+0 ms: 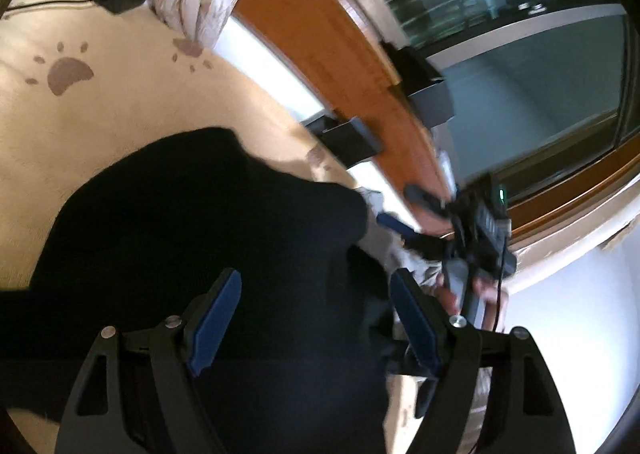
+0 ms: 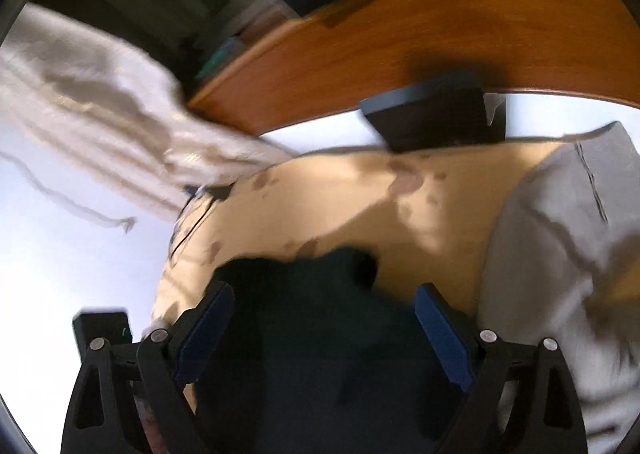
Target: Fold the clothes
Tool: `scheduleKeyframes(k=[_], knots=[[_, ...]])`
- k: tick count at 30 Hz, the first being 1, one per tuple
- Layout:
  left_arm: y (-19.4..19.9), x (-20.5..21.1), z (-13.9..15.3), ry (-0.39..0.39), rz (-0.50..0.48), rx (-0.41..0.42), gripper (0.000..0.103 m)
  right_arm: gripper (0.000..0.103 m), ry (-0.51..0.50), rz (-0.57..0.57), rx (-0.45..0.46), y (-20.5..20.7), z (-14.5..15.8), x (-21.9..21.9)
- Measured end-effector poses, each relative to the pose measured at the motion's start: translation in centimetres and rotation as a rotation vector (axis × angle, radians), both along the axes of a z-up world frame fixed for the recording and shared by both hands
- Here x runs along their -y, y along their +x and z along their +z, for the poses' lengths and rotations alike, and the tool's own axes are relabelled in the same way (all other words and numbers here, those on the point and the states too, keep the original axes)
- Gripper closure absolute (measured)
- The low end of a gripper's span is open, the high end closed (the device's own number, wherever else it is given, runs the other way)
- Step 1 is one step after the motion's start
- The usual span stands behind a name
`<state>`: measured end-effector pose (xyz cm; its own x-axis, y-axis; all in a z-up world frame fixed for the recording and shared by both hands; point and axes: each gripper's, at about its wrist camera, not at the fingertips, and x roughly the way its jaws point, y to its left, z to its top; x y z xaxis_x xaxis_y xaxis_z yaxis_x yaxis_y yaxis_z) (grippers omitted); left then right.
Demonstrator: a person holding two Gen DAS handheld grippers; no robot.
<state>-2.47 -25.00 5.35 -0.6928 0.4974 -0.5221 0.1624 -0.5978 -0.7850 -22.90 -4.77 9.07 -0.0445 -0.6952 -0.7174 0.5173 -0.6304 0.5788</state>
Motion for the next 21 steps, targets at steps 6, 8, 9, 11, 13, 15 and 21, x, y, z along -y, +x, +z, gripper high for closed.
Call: scheduleKeyframes(k=[6,8,9,11,13,15,21], knots=[[-0.6,0.6,-1.9,-0.003,0.024,0.047,0.023,0.009,-0.016,0.041,0.241,-2.7,-5.2,1.7],[-0.7,0.8,-2.4,-0.001,0.035,0.062,0.023,0.009,-0.078,0.119,0.280,-1.6,-5.4,2.5],[-0.7,1.0,-2.7,0.000,0.041,0.069,0.023,0.009,-0.093,0.152,0.292,-1.1,-5.4,3.0],[-0.8,1.2,-3.3,0.002,0.052,0.083,0.023,0.009,-0.103,0.210,0.301,-0.1,-5.2,4.1],[-0.9,0.9,-3.2,-0.024,0.048,0.082,0.022,0.009,-0.109,0.201,0.300,0.0,-5.4,5.0],[-0.9,0.9,-3.2,-0.034,0.044,0.078,0.022,0.009,-0.142,0.173,0.325,-0.4,-5.8,5.7],[-1.0,1.0,-3.3,-0.038,0.040,0.066,0.022,0.009,-0.352,0.011,0.182,-2.8,-4.0,4.3]])
